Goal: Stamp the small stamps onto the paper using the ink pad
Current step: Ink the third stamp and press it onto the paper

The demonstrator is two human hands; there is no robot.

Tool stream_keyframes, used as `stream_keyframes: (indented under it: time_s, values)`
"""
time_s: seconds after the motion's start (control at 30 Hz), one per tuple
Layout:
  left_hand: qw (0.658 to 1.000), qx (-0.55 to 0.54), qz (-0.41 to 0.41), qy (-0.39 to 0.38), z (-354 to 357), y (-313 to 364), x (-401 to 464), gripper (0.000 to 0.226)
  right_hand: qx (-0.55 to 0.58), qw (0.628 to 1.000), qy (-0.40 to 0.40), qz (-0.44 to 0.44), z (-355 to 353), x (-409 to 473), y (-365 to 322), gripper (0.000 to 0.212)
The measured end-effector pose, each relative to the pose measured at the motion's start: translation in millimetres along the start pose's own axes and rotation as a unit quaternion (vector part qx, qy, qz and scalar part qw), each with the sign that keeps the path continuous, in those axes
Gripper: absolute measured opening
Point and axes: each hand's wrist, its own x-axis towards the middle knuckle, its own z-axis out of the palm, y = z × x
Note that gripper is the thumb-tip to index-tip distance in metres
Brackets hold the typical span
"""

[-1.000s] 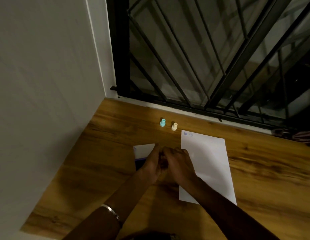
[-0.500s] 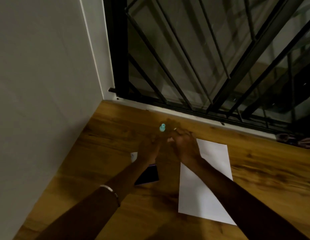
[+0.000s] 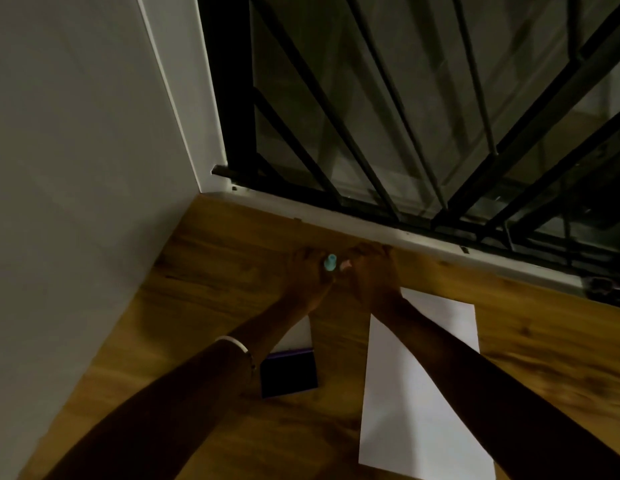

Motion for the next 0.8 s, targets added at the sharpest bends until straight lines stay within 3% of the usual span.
stream_keyframes:
  time_s: [0.33, 0.43, 0.57, 0.63, 0.8]
  values:
    - [0.999, 0.028, -0.002, 0.025, 7, -3, 11, 0.034, 0.05, 0.999, -0.015, 0.015, 9, 4, 4, 0.036]
    - [0.997, -0.064, -0.008, 0.037, -1, 1, 2, 0.031, 0.079, 0.997, -0.011, 0.011, 2, -5, -1, 0.046]
    - [0.972, -0.232, 0.001, 0.03, -14, 4, -29, 0.008, 0.15, 0.987, 0.062, -0.006, -15, -28, -21, 0.036]
    - [0.972, -0.232, -0.006, 0.036, -19, 4, -45, 0.012, 0.179, 0.979, 0.093, -0.023, -23, -42, -37, 0.029]
    - [0.989, -0.144, -0.01, 0.04, -29, 7, -79, 0.018, 0.16, 0.986, 0.045, -0.016, -30, -70, -64, 0.031]
